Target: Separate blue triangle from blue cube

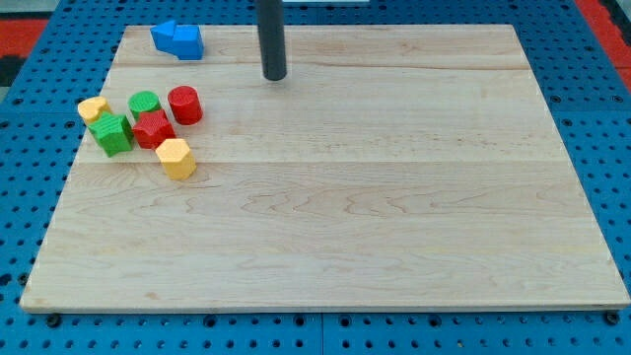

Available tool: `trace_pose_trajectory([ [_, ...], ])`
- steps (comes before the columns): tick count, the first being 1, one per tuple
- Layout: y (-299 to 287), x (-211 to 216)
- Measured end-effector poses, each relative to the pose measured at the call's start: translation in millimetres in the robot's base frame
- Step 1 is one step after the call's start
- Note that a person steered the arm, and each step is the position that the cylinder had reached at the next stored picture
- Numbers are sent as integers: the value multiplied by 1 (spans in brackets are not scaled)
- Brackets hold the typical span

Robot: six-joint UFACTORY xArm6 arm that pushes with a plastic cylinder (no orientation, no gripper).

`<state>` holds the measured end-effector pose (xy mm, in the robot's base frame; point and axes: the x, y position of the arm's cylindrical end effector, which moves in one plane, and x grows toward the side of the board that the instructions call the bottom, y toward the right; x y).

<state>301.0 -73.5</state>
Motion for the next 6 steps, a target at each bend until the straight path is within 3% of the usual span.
trace_pose_trajectory([
  [1, -98, -13],
  [5, -230, -32],
  [6, -231, -33],
])
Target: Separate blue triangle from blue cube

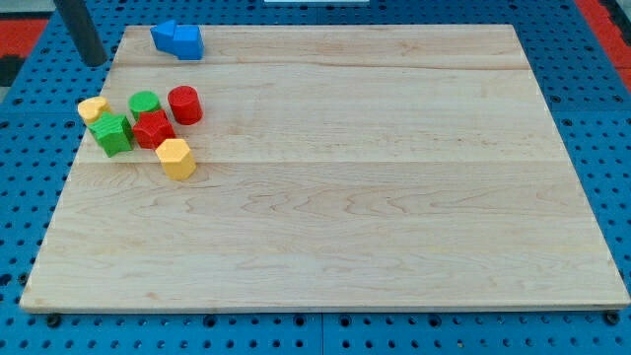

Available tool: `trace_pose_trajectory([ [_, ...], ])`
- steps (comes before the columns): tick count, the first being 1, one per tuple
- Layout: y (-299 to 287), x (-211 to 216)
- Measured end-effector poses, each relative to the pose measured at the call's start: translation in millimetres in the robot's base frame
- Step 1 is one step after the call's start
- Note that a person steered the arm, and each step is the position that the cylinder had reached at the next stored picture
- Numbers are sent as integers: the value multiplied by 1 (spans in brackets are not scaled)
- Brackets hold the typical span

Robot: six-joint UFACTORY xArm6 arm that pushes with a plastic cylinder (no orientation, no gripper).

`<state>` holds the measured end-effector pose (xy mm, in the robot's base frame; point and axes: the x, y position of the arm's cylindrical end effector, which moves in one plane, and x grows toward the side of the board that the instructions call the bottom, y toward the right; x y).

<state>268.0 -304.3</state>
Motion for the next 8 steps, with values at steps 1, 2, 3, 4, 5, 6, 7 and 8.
trace_pose_trajectory([
  [1, 0, -37],
  [2, 1, -54],
  [3, 0, -58],
  [4, 0, -60],
  [5, 7, -60],
  [6, 94, -56],
  [7, 148, -32],
  [8, 139, -41],
])
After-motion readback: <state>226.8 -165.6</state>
